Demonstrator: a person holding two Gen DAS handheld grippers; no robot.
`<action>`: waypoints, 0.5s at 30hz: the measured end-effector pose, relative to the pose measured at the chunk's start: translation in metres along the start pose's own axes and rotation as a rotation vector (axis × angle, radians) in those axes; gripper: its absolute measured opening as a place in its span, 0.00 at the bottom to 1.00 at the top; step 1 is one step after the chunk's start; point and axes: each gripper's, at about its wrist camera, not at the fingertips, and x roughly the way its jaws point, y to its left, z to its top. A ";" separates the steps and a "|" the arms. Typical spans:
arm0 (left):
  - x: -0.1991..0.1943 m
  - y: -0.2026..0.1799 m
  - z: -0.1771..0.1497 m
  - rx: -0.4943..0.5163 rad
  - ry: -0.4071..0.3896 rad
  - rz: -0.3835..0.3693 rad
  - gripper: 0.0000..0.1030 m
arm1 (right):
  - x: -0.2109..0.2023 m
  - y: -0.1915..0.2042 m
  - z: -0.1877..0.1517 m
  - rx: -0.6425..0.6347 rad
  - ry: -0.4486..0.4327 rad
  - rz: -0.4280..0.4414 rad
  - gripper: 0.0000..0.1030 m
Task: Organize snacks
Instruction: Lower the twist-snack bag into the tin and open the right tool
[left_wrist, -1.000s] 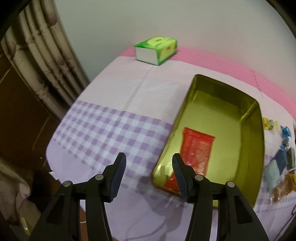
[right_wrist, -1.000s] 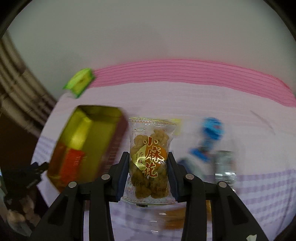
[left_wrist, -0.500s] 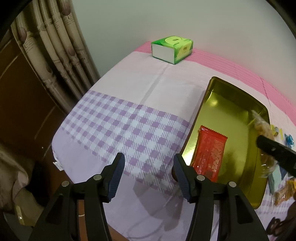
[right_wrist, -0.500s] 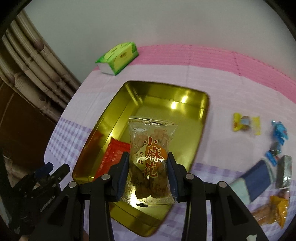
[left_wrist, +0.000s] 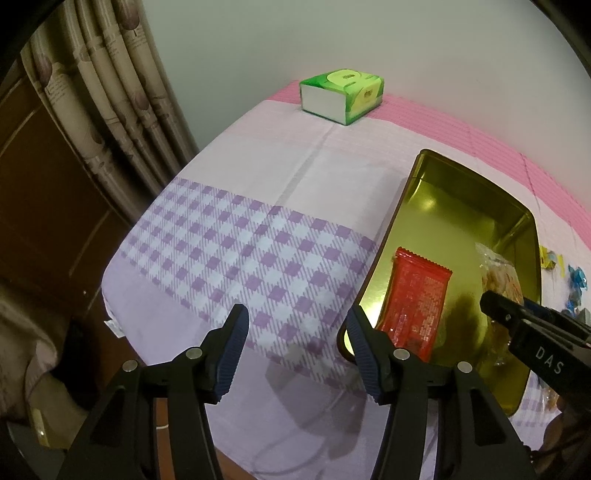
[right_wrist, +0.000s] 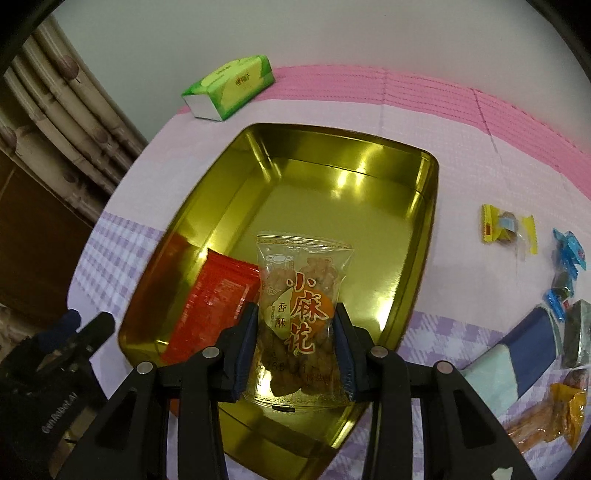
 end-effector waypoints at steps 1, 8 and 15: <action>0.000 0.000 0.000 0.001 0.002 0.001 0.55 | 0.001 -0.002 0.000 0.001 0.006 -0.008 0.35; 0.001 0.001 -0.001 0.003 0.005 0.000 0.55 | 0.004 -0.005 -0.004 -0.022 0.010 -0.049 0.35; 0.002 0.002 -0.001 0.001 0.008 -0.002 0.55 | 0.004 -0.009 -0.007 -0.060 -0.004 -0.139 0.35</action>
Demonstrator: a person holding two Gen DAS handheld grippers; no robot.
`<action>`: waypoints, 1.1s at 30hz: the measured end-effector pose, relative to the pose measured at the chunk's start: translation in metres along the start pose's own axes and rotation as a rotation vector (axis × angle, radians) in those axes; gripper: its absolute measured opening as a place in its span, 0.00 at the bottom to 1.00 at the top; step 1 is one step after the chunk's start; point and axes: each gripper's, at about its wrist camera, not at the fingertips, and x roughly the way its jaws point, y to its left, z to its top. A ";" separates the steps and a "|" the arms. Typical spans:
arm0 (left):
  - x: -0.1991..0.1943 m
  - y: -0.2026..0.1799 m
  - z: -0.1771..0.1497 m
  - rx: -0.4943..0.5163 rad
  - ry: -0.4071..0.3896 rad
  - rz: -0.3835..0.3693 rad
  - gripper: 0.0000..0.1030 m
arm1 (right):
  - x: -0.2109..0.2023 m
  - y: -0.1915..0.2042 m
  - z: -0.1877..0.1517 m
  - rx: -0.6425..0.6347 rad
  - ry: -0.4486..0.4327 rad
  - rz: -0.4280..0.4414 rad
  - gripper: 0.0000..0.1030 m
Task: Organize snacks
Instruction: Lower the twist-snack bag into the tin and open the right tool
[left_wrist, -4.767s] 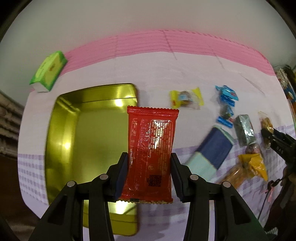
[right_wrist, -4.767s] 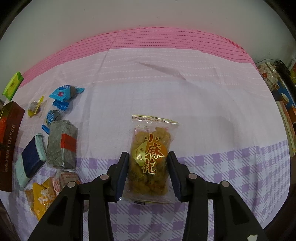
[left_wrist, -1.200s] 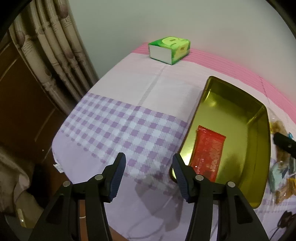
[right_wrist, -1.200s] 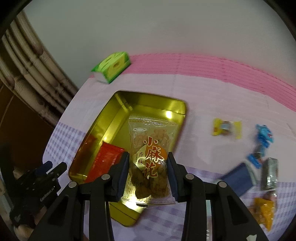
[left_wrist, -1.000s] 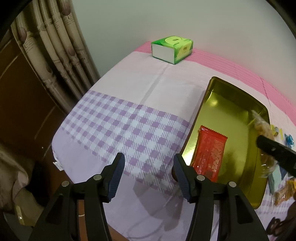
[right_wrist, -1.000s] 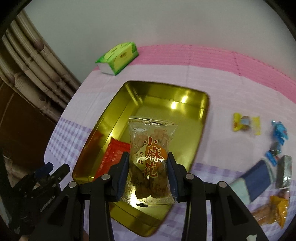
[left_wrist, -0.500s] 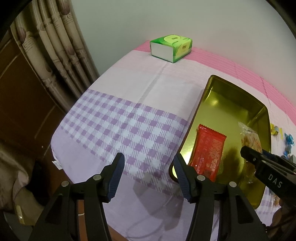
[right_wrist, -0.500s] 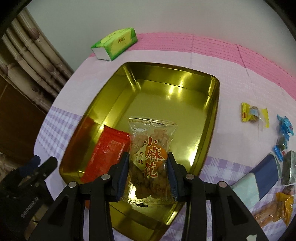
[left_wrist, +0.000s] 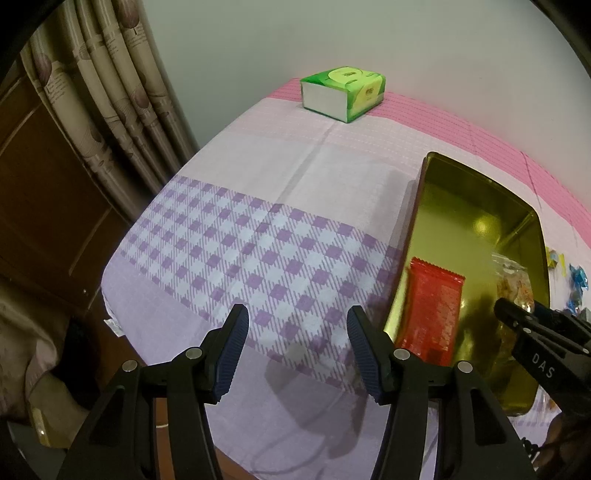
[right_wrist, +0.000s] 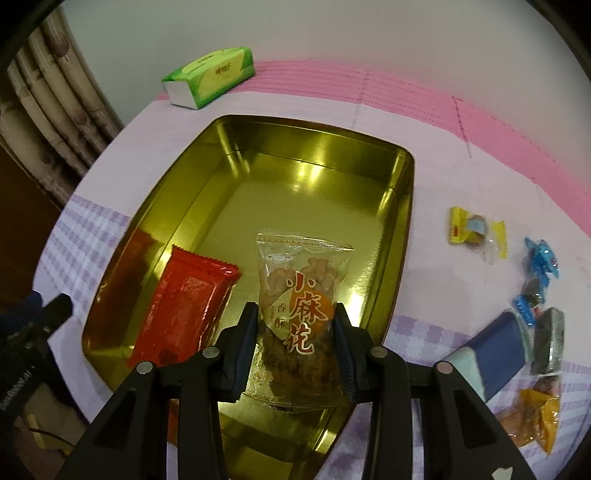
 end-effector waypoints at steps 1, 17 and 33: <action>0.000 0.000 0.000 0.001 0.000 0.001 0.55 | 0.000 -0.001 -0.001 -0.004 -0.002 -0.012 0.35; 0.004 0.001 -0.002 -0.001 0.015 -0.001 0.55 | 0.002 -0.001 -0.002 -0.055 -0.010 -0.070 0.36; -0.001 -0.008 -0.003 0.026 -0.010 -0.011 0.55 | -0.063 -0.033 -0.008 -0.044 -0.091 0.009 0.40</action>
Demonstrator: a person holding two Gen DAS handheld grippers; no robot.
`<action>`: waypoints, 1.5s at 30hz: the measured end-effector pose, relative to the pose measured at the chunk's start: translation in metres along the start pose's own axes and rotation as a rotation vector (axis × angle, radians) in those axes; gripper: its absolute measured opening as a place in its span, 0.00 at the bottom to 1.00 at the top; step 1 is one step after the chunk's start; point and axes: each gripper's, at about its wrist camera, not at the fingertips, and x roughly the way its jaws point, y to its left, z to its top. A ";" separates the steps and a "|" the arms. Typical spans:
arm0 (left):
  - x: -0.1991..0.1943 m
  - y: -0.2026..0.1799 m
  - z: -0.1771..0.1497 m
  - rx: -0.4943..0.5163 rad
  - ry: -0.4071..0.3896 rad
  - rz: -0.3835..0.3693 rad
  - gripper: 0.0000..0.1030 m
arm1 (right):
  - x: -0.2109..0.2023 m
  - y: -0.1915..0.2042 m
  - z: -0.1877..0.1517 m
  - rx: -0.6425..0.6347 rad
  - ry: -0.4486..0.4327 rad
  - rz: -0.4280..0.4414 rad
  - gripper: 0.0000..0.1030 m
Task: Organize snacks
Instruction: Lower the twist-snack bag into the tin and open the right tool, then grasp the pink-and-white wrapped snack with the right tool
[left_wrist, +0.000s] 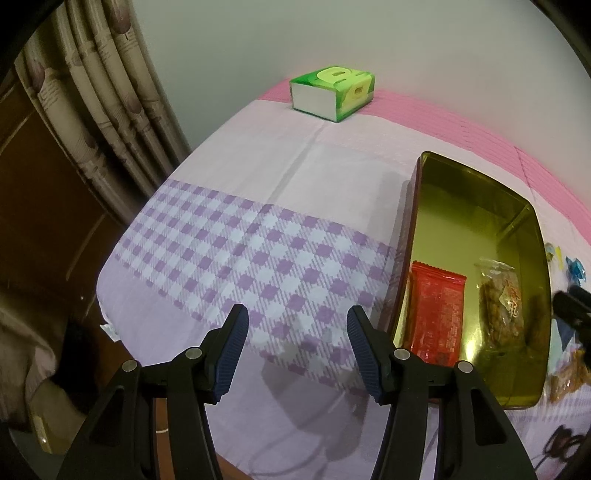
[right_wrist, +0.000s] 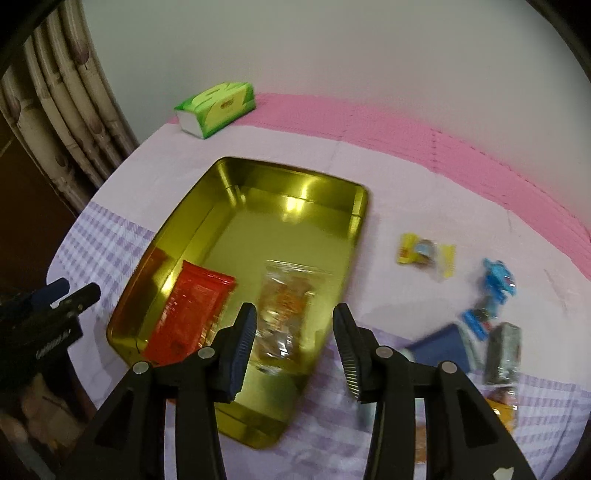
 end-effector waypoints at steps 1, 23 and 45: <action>-0.001 -0.001 0.000 0.003 -0.002 0.000 0.55 | -0.006 -0.010 -0.003 0.007 -0.001 -0.007 0.40; -0.026 -0.042 -0.002 0.143 -0.064 -0.065 0.55 | -0.047 -0.219 -0.097 0.251 0.070 -0.154 0.40; -0.067 -0.172 -0.034 0.510 -0.095 -0.215 0.55 | -0.008 -0.208 -0.111 0.205 0.108 -0.041 0.23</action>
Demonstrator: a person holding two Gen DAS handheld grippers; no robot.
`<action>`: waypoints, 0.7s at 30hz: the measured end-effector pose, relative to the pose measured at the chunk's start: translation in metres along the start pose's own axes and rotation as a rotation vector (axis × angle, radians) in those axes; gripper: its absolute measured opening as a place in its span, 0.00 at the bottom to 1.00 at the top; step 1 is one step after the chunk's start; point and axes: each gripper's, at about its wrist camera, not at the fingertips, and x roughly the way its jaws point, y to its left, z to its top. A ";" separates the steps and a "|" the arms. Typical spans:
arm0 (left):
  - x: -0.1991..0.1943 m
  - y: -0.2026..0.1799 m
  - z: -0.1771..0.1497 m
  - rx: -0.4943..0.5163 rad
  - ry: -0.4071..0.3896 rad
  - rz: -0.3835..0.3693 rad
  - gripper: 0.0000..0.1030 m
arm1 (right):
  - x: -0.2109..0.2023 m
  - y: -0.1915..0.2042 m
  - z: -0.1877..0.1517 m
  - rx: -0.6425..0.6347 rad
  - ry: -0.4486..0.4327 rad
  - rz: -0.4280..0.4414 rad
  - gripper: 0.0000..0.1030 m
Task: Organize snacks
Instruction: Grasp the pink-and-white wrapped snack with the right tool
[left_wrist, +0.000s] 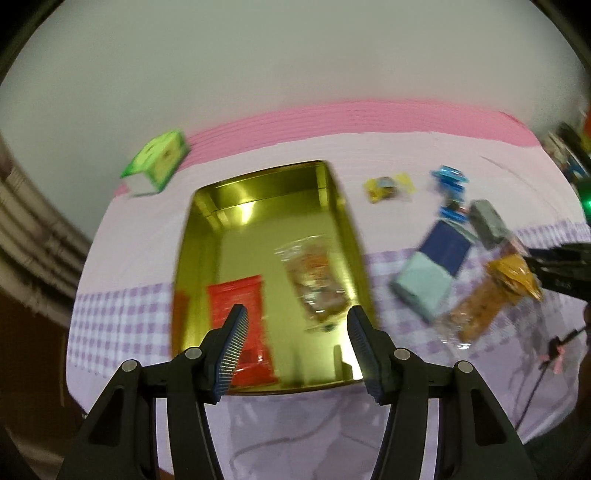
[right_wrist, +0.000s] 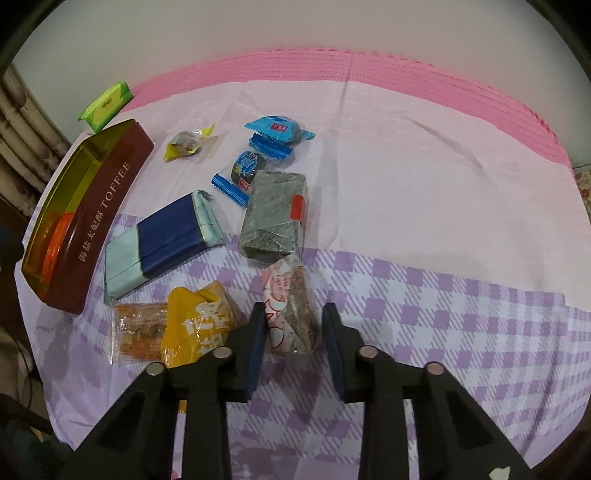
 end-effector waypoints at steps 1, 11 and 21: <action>0.000 -0.006 0.001 0.015 -0.001 -0.009 0.55 | 0.000 0.000 -0.001 -0.001 -0.004 0.000 0.23; 0.008 -0.085 0.005 0.237 -0.009 -0.151 0.55 | -0.009 -0.027 -0.011 0.061 -0.025 -0.034 0.22; 0.028 -0.149 0.003 0.472 0.018 -0.257 0.55 | -0.021 -0.063 -0.027 0.159 -0.022 -0.084 0.22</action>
